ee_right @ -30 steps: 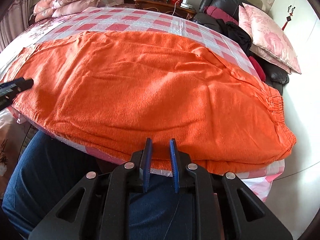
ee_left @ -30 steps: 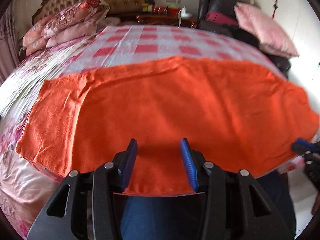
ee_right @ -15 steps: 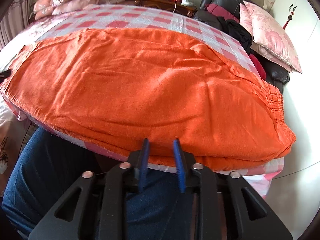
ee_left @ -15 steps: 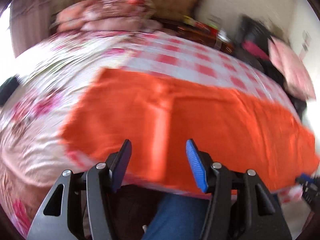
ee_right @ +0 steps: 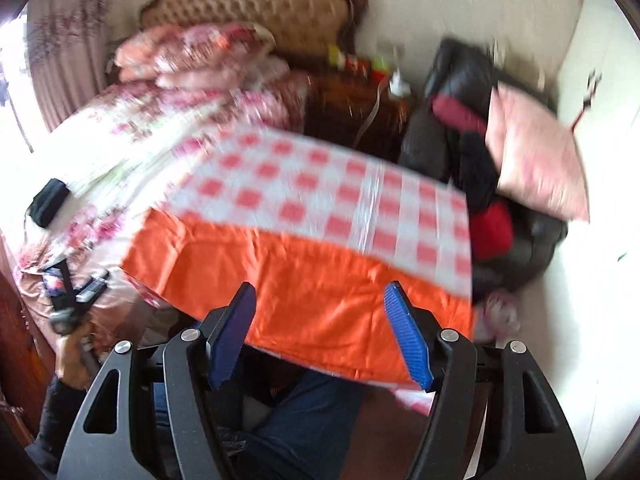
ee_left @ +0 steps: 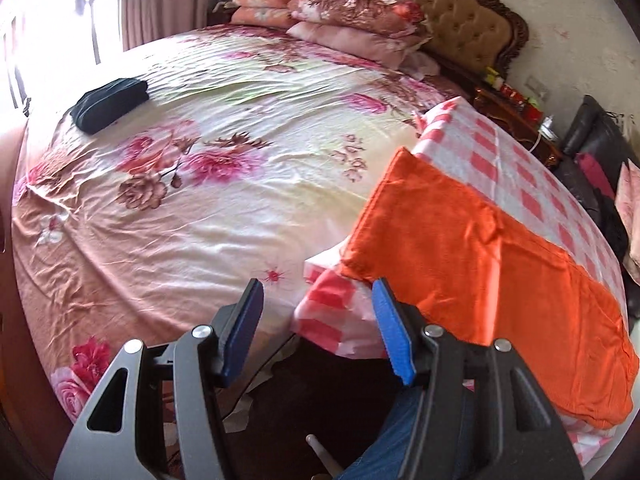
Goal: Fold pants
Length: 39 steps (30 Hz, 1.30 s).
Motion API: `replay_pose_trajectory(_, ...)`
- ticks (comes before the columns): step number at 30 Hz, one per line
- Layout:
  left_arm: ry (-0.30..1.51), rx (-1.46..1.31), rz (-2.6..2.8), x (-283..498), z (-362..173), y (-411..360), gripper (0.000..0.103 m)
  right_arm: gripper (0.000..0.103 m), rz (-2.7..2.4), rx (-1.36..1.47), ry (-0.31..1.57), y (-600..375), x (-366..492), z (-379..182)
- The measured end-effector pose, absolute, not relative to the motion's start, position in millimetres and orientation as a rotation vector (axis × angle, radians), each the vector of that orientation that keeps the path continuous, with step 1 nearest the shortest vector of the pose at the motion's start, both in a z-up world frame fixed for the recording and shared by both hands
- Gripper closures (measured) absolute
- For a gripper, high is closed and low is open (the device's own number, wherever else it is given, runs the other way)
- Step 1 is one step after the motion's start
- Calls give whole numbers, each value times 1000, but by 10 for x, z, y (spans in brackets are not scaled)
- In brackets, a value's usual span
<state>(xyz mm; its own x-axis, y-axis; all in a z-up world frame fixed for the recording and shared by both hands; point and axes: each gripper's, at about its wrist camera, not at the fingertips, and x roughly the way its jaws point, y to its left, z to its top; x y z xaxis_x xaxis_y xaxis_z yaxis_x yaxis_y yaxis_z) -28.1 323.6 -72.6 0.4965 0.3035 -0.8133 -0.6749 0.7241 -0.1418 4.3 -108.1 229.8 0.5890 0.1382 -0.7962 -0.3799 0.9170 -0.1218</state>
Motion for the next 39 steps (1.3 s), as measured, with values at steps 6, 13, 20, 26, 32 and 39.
replay_pose_trajectory(6,851,-724,518,-256,-841,3487,46,38,296,-169,855,-1428,68,2717)
replay_pose_trajectory(13,842,-1019,352,-229,-1229,3842,47,39,398,-162,839,-1018,161,2770)
replay_pose_trajectory(20,801,-1238,138,-74,-1555,3993,63,39,443,-188,880,-608,328,2679)
replay_pose_trajectory(26,823,-1188,130,-63,-1492,4037,94,39,508,-217,912,-134,441,2582)
replay_pose_trajectory(32,832,-804,171,189,-908,3752,94,39,530,-229,904,128,545,2611)
replay_pose_trajectory(39,910,-734,159,438,-947,3615,76,39,569,-241,948,313,658,2508)
